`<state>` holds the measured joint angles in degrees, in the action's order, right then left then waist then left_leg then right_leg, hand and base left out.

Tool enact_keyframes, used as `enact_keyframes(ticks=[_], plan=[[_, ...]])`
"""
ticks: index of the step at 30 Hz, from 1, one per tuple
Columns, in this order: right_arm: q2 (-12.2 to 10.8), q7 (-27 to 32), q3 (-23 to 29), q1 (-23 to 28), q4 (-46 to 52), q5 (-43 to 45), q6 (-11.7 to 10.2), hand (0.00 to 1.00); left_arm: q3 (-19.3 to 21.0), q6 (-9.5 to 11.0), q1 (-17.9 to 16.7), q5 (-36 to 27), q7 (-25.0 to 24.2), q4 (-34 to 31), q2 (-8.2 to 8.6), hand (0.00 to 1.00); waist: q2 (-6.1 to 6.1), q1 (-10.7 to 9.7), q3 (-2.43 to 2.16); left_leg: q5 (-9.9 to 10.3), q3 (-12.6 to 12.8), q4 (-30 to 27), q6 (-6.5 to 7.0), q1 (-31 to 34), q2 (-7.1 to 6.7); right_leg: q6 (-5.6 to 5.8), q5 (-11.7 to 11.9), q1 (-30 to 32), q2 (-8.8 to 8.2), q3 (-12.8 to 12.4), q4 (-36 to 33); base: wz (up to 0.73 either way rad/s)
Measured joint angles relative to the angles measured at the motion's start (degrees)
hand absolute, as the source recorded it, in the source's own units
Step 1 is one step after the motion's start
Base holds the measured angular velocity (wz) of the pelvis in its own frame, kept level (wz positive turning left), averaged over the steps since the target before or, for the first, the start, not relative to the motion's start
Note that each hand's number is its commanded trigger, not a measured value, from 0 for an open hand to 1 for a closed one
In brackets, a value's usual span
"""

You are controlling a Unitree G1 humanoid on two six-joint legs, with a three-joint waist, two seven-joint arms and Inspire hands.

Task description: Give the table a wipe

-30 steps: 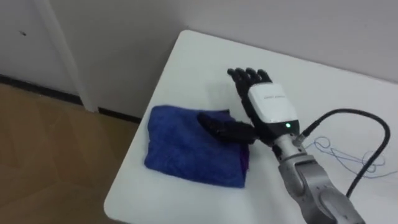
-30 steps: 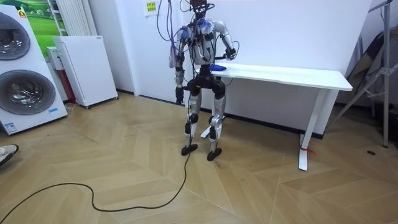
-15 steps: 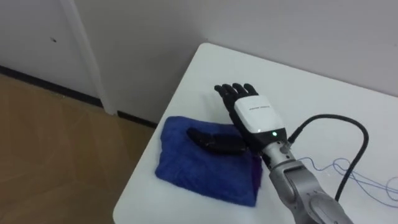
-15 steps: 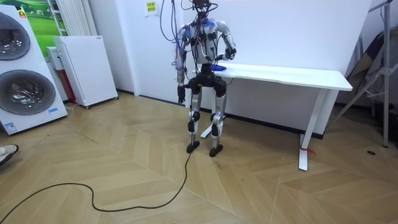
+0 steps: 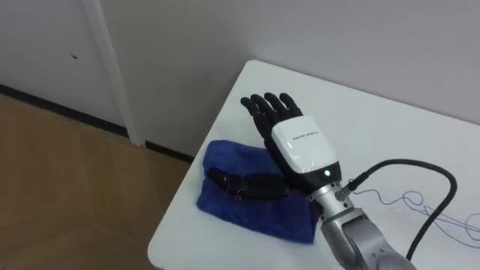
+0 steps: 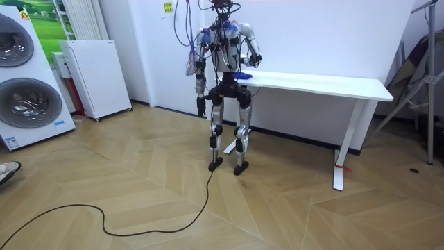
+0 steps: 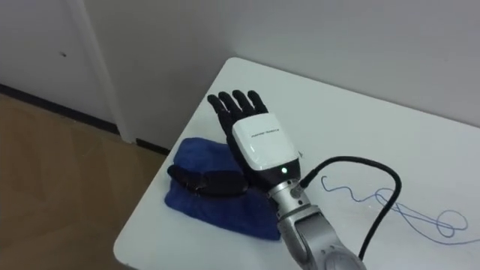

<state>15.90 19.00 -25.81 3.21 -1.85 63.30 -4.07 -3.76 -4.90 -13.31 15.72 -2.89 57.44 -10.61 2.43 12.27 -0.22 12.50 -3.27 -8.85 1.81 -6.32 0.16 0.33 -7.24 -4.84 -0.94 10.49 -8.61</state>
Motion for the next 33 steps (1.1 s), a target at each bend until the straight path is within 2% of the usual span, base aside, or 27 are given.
enact_keyframes(ticks=[4,12,16,23,26,28,33], plan=[[0.0,-0.4,-0.7,1.0,2.4,0.0,-0.1,0.00,-0.4,0.1,0.3,-0.4,0.1,0.0,-0.03,0.00,-0.26,-0.9,-0.06,0.0,0.3,0.2,0.00,-0.1,0.06,0.00,0.0,0.1,0.08,-0.2,0.0,-0.03],[0.2,-2.5,-5.1,2.7,6.9,-0.1,0.2,0.00,-2.4,0.1,1.3,-0.5,0.2,0.2,0.25,0.00,0.01,-1.0,-0.16,0.0,1.8,0.4,0.00,0.5,0.12,0.00,0.0,1.1,0.01,-0.3,0.0,-0.06],[0.2,-4.4,-6.8,2.7,6.9,-0.3,0.1,0.00,-3.3,0.4,2.2,-0.5,0.1,1.4,0.49,0.00,0.09,-0.9,-0.12,0.0,2.8,0.4,0.00,0.5,0.31,0.00,0.0,1.3,0.02,-0.3,0.0,-0.01],[0.6,-6.1,-6.7,4.7,5.1,-3.2,-0.2,0.00,-3.3,0.3,2.3,-0.1,0.0,2.0,0.51,0.00,0.03,-1.2,-0.01,0.0,3.1,0.2,0.01,0.6,0.30,0.00,0.0,1.4,-0.01,-0.4,0.0,-0.02],[0.6,-7.3,-6.6,4.7,1.6,-5.9,-0.2,0.00,-3.2,0.4,2.3,-0.5,0.0,2.2,0.44,0.00,-0.16,-2.0,0.38,0.0,3.2,0.3,0.01,0.0,0.32,0.01,0.0,0.9,-0.01,-1.0,0.0,0.01],[0.6,-8.1,-6.6,4.7,-0.8,-8.2,-0.2,0.00,-3.3,0.5,2.8,-0.5,0.1,2.6,0.38,0.00,-0.15,-2.4,0.83,0.0,3.3,0.7,0.01,0.1,0.33,0.02,0.0,1.0,0.01,-1.0,0.0,0.00],[2.3,-9.0,-6.5,4.8,-2.1,-8.5,-0.6,0.00,-3.2,0.6,3.3,-0.5,0.0,3.3,0.36,0.00,-0.34,-2.6,0.98,0.1,3.6,0.6,0.00,0.3,0.35,0.02,0.0,1.1,0.08,-1.1,0.1,-0.01]])
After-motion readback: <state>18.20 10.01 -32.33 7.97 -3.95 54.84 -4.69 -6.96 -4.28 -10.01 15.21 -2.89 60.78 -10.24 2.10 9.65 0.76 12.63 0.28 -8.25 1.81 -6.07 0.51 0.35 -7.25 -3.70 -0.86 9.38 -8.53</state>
